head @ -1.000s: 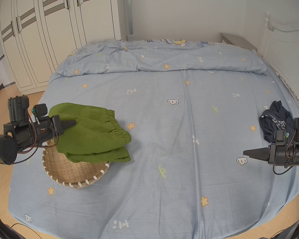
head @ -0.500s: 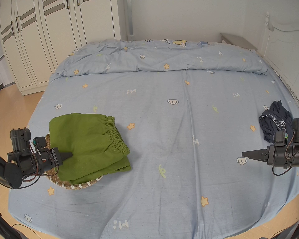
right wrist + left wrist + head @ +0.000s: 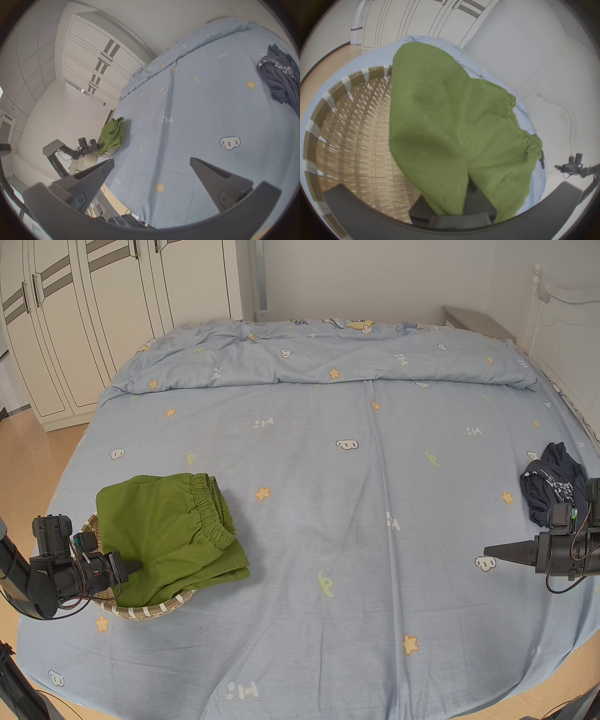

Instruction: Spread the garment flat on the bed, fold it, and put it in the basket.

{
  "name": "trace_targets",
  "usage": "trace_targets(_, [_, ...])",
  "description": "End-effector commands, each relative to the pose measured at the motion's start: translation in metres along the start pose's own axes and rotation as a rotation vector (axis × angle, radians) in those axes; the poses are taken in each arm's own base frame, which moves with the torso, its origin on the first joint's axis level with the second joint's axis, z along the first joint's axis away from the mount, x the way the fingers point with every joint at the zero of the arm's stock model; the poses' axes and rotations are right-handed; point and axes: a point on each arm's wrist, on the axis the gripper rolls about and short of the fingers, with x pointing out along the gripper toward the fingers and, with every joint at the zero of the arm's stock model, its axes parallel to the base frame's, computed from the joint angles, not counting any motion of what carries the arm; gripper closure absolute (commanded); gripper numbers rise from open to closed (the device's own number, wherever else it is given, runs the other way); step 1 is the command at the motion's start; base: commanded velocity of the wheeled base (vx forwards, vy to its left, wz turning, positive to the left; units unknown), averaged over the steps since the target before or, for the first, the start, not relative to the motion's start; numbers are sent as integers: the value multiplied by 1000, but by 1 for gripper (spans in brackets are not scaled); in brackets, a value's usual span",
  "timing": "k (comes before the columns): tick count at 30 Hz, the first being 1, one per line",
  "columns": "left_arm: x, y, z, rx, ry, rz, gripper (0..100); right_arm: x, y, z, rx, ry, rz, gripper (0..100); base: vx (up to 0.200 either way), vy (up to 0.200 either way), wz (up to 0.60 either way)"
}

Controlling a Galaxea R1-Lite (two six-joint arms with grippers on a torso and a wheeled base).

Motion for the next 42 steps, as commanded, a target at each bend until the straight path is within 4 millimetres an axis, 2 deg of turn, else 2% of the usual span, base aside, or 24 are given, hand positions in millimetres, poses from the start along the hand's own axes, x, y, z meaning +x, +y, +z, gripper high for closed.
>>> trace_targets(1, [16, 14, -16, 14, 65, 45, 100, 0, 1, 0, -6, -1, -5, 0, 0, 0, 0])
trace_targets(22, [10, 5, -20, 37, 73, 34, 100, -3, 4, 0, -15, -11, -5, 0, 0, 0, 0])
trace_targets(23, [10, 5, -20, 37, 73, 34, 0, -3, 4, 0, -15, -11, -5, 0, 0, 0, 0])
trace_targets(30, [10, 4, -19, 42, 66, 32, 0, -3, 4, 0, -15, -11, -5, 0, 0, 0, 0])
trace_targets(35, [0, 1, -9, 59, 15, 31, 0, -3, 4, 0, -16, -12, -5, 0, 0, 0, 0])
trace_targets(42, [-28, -12, 13, 103, -110, 26, 0, -3, 4, 0, -15, -11, -5, 0, 0, 0, 0])
